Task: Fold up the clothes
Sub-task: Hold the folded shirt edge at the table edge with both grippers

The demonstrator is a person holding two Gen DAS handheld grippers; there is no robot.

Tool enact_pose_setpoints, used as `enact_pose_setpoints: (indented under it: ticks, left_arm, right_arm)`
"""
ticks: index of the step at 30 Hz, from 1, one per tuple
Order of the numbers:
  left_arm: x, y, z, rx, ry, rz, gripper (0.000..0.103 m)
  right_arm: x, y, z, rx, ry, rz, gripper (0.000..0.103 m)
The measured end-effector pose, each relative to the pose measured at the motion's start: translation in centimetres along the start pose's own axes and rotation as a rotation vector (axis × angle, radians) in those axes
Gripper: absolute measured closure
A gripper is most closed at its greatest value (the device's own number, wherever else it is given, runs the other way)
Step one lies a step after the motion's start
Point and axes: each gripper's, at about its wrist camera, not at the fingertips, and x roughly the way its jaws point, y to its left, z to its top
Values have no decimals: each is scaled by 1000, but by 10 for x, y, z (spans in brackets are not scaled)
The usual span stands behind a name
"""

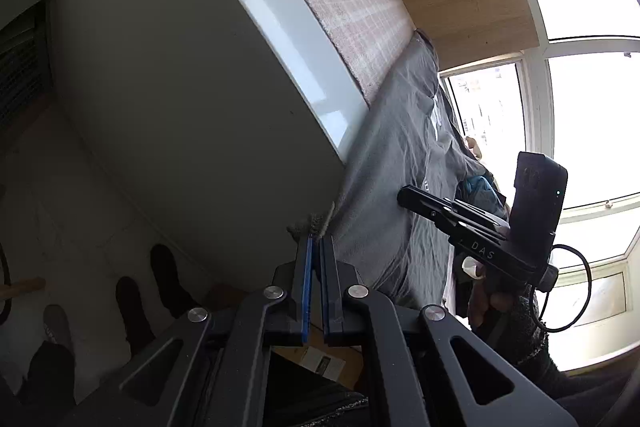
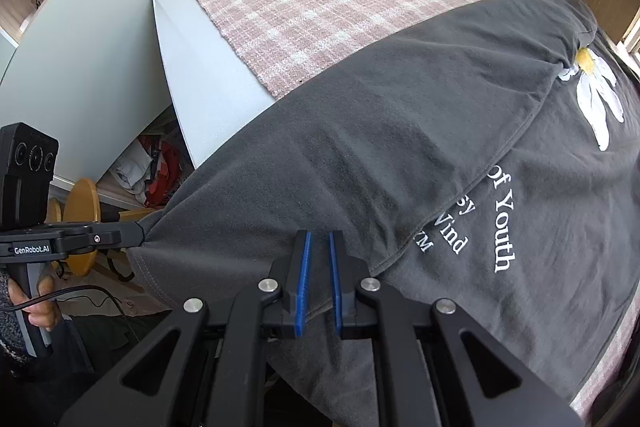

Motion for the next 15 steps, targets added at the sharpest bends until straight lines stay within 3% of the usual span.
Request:
enact_pose_setpoints:
  ticks: [5, 12, 15]
  left_arm:
    - [4, 31, -8, -187, -34, -97, 102]
    - [18, 9, 21, 6, 14, -4, 101]
    - [27, 2, 33, 83, 50, 24, 86]
  right_arm:
    - [-2, 3, -2, -6, 5, -19, 94]
    - [-3, 9, 3, -24, 23, -38, 92]
    - [-2, 13, 5, -39, 29, -54, 92]
